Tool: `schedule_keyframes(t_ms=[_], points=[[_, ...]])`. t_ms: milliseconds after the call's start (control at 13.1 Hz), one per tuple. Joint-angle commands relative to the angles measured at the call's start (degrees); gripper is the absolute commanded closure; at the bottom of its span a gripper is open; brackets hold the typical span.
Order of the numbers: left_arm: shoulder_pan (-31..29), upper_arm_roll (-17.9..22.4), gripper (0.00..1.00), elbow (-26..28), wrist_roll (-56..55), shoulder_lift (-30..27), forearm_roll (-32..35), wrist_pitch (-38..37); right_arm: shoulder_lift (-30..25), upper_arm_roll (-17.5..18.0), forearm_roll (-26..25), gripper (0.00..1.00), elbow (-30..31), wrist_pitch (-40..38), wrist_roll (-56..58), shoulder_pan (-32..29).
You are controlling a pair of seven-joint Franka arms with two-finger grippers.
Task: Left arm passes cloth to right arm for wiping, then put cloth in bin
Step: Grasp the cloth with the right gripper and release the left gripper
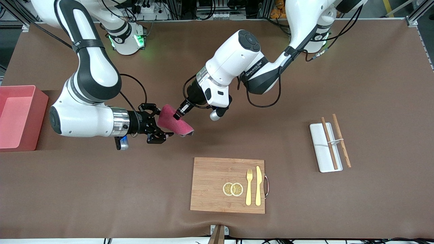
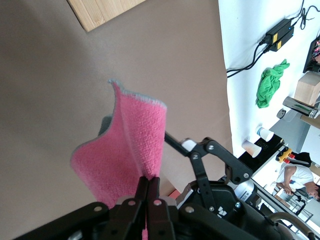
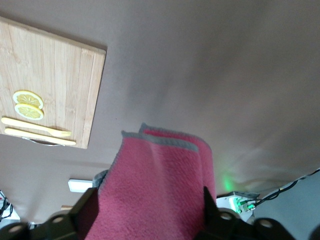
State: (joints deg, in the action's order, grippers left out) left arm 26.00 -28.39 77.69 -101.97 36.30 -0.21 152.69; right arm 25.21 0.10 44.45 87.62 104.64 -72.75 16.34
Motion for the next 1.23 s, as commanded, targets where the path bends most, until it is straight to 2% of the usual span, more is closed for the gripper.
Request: schedule_keyframes(t_ms=[0, 77, 230, 306, 383, 460, 689, 843, 996, 1149], points=[[0.81, 0.18, 1.0, -2.1, -0.69, 1.32, -0.85, 0.85, 0.9, 0.34, 2.4, 0.78, -1.31, 0.13, -0.73, 0.36], [0.72, 0.18, 1.0, -2.1, -0.77, 1.32, -0.85, 0.85, 0.9, 0.34, 2.48, 0.98, -1.31, 0.04, -0.3, 0.1], [0.64, 0.18, 0.51, -2.1, -3.83, 0.79, -0.93, 0.76, 0.81, 0.26, 1.78, 1.0, -1.39, -0.22, 1.45, 0.27], [0.64, 0.35, 0.08, -1.84, -4.02, -0.08, -0.67, 0.24, 0.81, 0.26, 1.43, 1.0, -1.4, -0.4, 4.42, 0.1], [0.37, 0.35, 0.0, -1.84, -4.03, -1.31, -1.02, -0.11, 0.81, 0.26, 1.43, 1.0, -1.22, -0.49, 7.07, -0.42], [-0.32, 0.35, 0.0, -1.58, -4.03, -2.45, -1.11, -0.81, 0.72, 0.08, 0.56, 1.0, -1.22, -0.57, 9.96, -0.69], [-4.97, 0.09, 0.0, -1.66, -3.33, -7.37, -0.59, -13.78, 0.9, 0.08, -9.7, 1.0, -0.78, -0.23, 20.6, 0.01], [-6.65, 0.18, 0.0, -1.66, -1.49, -10.01, -0.23, -21.0, 2.03, 0.08, -13.76, 1.0, -0.52, 1.52, 22.9, 0.45], [-8.58, 0.44, 0.0, -1.49, 3.51, -12.56, -0.14, -28.64, 3.61, 0.08, -18.58, 1.0, 0.27, 1.88, 28.68, 0.19], [-11.22, 0.53, 0.0, -1.48, 10.7, -15.02, -0.06, -36.99, 4.06, 0.08, -21.24, 1.0, 4.55, 7.22, 35.36, -1.3]])
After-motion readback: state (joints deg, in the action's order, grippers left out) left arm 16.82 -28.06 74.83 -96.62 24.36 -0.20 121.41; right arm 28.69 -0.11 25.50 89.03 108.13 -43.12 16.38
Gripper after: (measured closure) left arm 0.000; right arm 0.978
